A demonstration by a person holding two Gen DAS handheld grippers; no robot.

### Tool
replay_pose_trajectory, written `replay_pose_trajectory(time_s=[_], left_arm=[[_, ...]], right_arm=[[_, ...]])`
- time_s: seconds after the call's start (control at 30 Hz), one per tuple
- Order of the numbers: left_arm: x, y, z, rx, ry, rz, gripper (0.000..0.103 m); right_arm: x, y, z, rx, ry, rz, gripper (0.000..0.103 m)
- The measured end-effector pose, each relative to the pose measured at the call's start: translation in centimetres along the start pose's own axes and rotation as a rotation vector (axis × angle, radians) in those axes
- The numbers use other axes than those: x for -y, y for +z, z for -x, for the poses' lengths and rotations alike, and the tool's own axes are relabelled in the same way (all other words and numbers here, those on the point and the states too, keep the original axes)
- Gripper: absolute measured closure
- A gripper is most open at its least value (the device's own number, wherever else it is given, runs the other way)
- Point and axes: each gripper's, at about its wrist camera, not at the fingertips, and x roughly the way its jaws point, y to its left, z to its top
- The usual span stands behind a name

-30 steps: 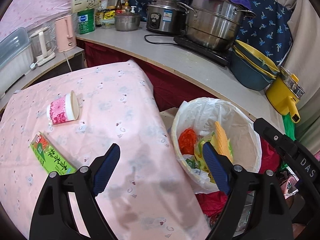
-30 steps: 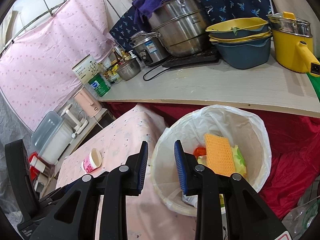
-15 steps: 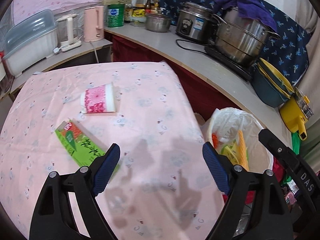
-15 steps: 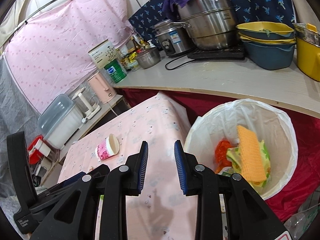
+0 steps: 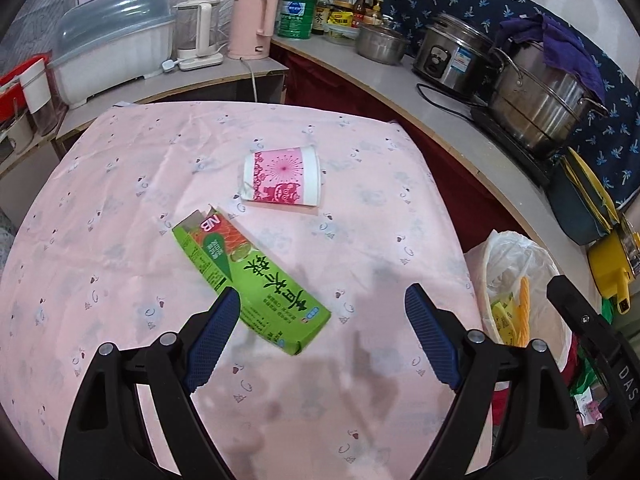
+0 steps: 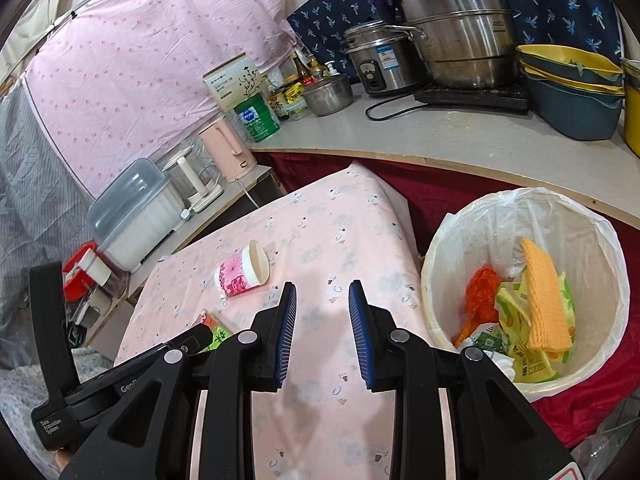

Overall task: Collect trash
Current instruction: 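Move both open tools back over the pink cup and green tea box, then grasp the green NB tea carton with the left tool while the right tool grasps the pink paper cup rim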

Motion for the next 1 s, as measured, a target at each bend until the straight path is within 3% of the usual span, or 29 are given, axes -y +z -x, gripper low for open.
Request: replay_pose_trajectory(time_s=[0.33,0.8,1.0], left_arm=[[-2.7,0.0,-2.7,-0.058,0.06,0.068,0.023],[-3.7,-0.2,-10.0,-0.2,0.141,0.132,0.023],[-4.7,0.4,-10.3,-0.169,0.191,0.103,0.026]], right_arm=[[-0.9,-0.6,-3.0,-0.051,0.022,0.011,0.076],[-0.9,-0.2,-8.5,-0.123,0.032,0.011,0.076],[-2.1,-0.2,-10.5,-0.147,0.049,0.027,0.076]])
